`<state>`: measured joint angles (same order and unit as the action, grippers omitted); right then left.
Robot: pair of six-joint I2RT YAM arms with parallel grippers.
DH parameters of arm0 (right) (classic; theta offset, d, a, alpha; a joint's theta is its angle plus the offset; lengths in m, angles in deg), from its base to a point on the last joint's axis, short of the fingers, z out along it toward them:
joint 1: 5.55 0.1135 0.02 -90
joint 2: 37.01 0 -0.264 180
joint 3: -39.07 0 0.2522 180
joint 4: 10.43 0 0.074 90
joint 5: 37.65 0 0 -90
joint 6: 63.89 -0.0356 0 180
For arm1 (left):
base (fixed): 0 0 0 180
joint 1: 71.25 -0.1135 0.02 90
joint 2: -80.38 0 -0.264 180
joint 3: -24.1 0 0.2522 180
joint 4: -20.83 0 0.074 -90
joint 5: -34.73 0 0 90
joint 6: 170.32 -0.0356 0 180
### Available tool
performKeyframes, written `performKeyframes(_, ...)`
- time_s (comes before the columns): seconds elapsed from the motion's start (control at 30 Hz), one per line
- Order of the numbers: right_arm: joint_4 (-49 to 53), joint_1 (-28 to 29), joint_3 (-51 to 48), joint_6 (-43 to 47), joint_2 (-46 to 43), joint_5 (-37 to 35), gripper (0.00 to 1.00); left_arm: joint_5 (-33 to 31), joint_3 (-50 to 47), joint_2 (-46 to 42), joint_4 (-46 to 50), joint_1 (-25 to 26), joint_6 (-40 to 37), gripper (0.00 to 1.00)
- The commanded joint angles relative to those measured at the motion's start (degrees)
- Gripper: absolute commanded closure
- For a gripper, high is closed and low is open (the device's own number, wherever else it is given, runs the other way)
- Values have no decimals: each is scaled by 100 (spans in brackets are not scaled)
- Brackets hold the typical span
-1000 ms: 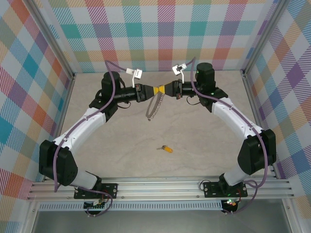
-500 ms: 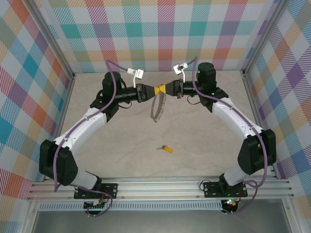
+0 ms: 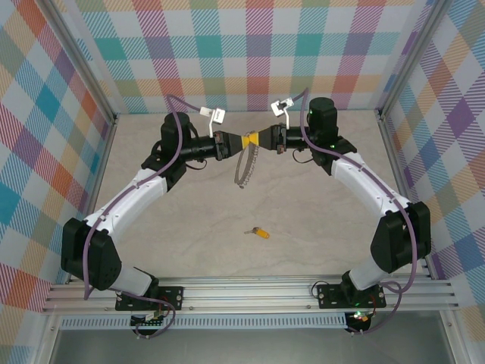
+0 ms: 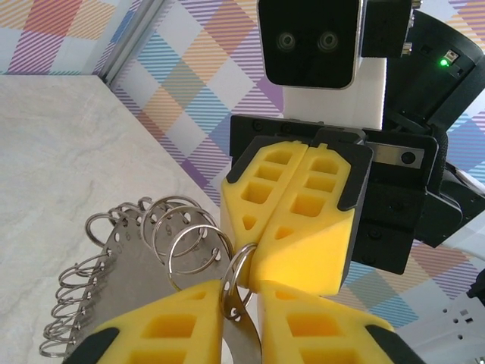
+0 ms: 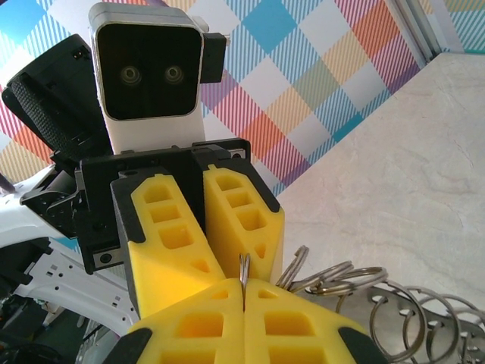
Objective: Put the keys on the keyring
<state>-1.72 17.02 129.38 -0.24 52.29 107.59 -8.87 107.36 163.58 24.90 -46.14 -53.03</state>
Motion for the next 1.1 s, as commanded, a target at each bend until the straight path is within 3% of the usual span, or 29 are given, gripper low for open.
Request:
performKeyframes(0.0,-48,-16,-18,138,8,236,100,-45,69,51,-305,63,-5,88)
performKeyframes(0.27,22,-16,16,165,53,235,100,-66,72,94,-360,64,39,100)
performKeyframes(0.4,33,-13,52,156,79,255,100,-120,89,89,-312,65,39,100)
performKeyframes(0.6,57,-16,70,178,88,280,100,-330,119,35,-138,65,-32,82)
performKeyframes(0.8,98,-16,70,208,79,270,100,-472,77,-45,-112,65,-93,76)
performKeyframes(1.07,16,-16,53,139,87,283,100,-288,99,28,-208,61,-46,76)
